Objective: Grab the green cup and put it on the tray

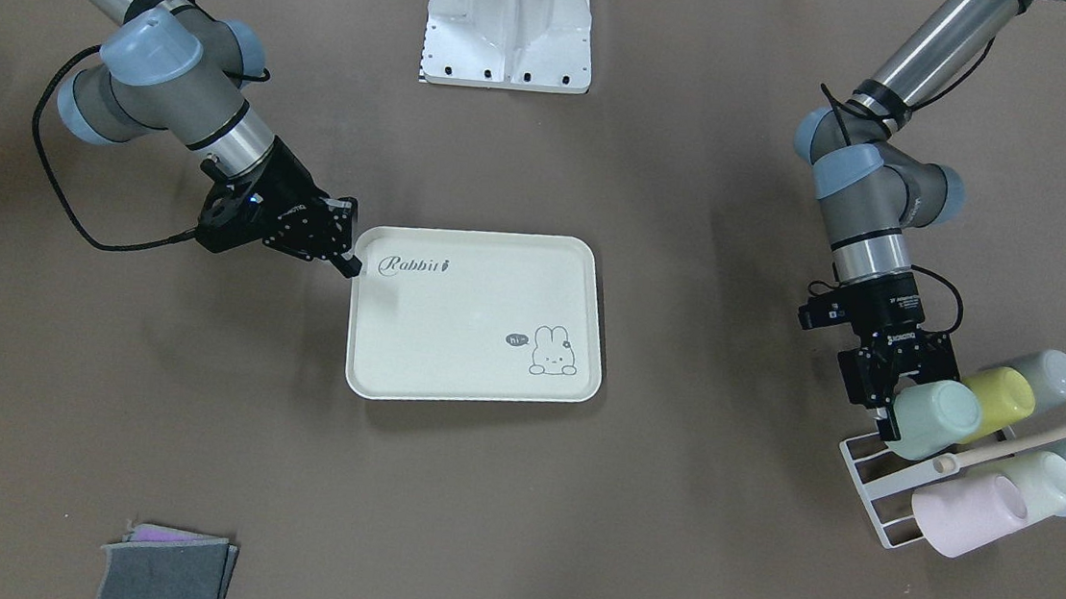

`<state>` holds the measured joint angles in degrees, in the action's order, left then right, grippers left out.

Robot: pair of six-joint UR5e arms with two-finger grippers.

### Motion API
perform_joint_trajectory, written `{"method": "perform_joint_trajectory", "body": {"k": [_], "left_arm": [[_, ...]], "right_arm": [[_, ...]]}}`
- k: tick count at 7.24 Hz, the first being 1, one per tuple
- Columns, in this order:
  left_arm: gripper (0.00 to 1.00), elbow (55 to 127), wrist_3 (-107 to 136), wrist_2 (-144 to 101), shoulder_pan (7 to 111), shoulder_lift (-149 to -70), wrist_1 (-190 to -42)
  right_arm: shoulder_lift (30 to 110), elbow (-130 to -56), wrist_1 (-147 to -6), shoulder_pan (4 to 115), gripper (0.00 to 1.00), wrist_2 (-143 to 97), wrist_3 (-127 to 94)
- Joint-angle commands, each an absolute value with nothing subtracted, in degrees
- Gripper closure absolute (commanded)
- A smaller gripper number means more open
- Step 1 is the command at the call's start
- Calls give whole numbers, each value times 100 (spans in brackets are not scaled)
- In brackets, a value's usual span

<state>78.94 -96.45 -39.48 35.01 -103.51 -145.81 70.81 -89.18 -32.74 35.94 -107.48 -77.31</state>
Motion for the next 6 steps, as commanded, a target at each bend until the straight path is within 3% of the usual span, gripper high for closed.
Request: {"method": "perform_joint_trajectory", "body": {"k": [1, 6], "left_arm": [[17, 8041, -9886, -4295, 3699, -10301, -14668], [17, 8814, -10099, -4570, 3911, -9792, -14748]], "right_arm": [[6621, -8204, -2902, 3735, 100, -10740, -7769], [6451, -7989, -2900, 3727, 100, -10705, -7778]]}}
